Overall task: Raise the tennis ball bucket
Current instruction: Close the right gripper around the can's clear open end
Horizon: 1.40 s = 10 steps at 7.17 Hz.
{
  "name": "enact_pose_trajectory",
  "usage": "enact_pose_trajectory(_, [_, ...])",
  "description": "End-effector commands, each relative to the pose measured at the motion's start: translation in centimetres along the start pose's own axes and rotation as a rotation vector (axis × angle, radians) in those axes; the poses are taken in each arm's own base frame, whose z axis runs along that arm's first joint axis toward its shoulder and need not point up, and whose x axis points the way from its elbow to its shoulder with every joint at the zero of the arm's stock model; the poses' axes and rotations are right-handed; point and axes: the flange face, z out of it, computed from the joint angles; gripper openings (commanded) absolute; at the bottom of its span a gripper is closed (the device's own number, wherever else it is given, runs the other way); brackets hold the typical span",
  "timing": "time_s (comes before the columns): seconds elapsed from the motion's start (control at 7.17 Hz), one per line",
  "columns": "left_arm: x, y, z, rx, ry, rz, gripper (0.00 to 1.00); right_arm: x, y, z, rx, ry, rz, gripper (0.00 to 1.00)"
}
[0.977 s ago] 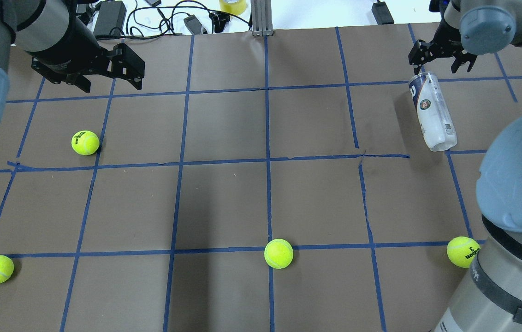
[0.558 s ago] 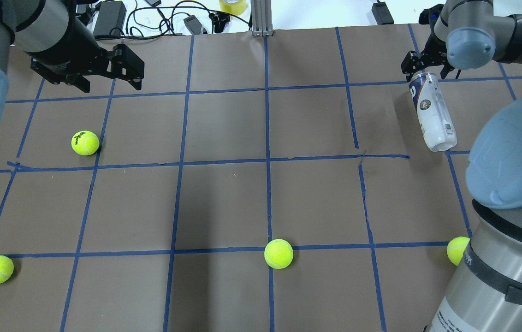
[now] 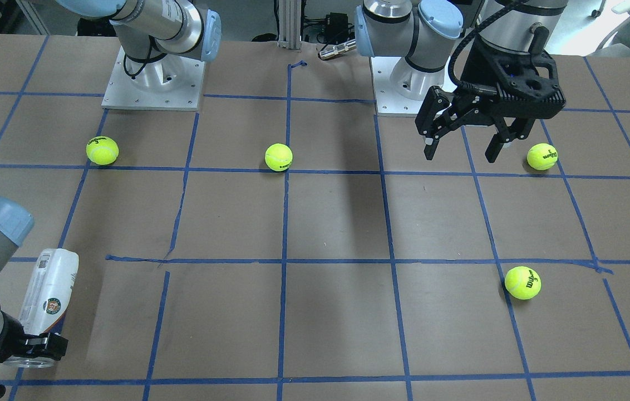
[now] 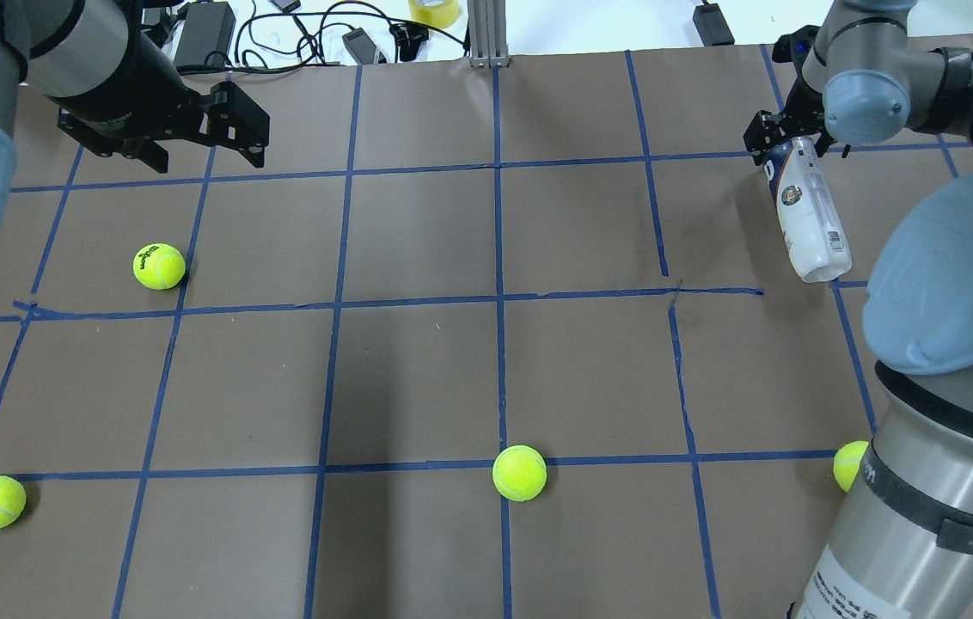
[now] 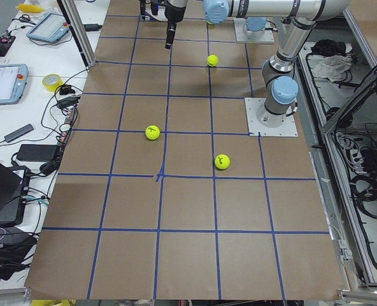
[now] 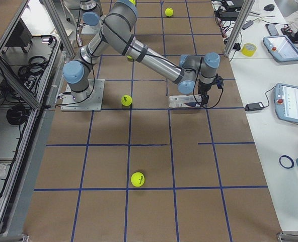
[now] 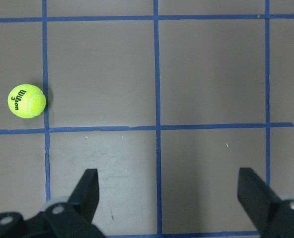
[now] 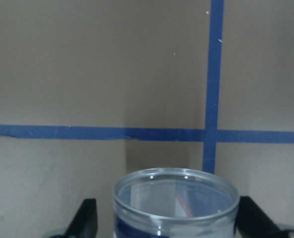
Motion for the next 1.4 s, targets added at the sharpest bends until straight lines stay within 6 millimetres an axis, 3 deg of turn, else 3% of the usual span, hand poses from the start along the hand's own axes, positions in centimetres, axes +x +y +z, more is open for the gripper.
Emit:
enact_pose_trajectory(0.0, [0.0,0.0,0.0,0.0,0.0,0.0,1.0,0.6,-0.1,0.8,0.016,0.006,-0.001,1.0])
enact_pose_trajectory(0.7, [0.0,0.0,0.0,0.0,0.0,0.0,1.0,1.0,0.5,2.3,-0.011,-0.007,0.019,1.0])
enact_pose_trajectory(1.26, [0.0,0.0,-0.1,0.002,0.0,0.0,1.0,1.1,0.4,1.3,0.002,-0.004,0.01,0.77])
